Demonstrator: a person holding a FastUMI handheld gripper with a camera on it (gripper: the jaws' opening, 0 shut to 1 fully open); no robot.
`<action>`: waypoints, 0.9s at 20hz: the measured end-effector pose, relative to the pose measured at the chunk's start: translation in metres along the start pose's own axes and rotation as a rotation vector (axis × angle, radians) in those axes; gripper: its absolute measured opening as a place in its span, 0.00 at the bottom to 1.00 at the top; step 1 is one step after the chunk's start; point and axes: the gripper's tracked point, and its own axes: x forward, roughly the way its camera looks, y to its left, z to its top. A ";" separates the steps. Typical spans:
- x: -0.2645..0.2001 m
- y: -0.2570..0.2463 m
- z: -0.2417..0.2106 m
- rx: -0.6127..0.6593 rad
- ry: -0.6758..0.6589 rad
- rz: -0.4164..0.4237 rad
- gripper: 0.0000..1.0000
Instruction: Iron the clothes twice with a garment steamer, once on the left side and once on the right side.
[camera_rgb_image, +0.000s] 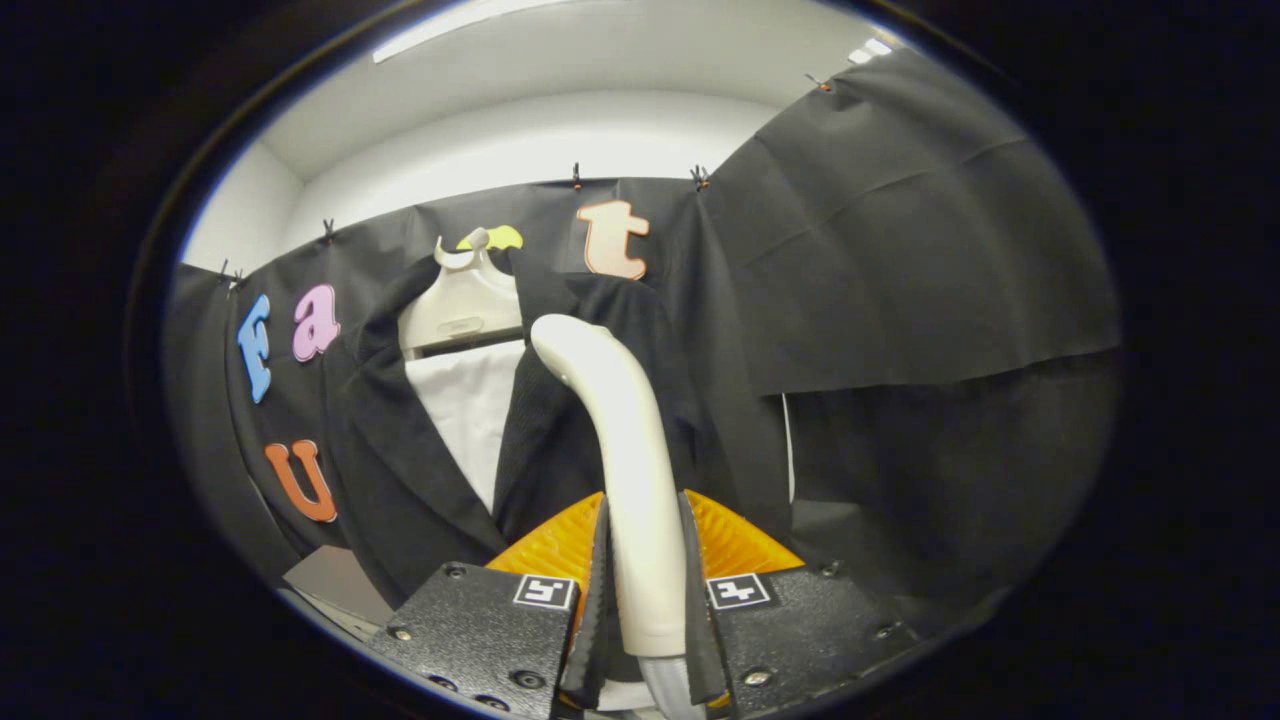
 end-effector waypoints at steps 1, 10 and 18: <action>-0.002 0.000 -0.003 -0.004 0.004 -0.003 0.35; -0.010 0.004 -0.034 -0.039 0.048 -0.038 0.35; -0.017 -0.007 -0.069 -0.052 0.105 -0.081 0.35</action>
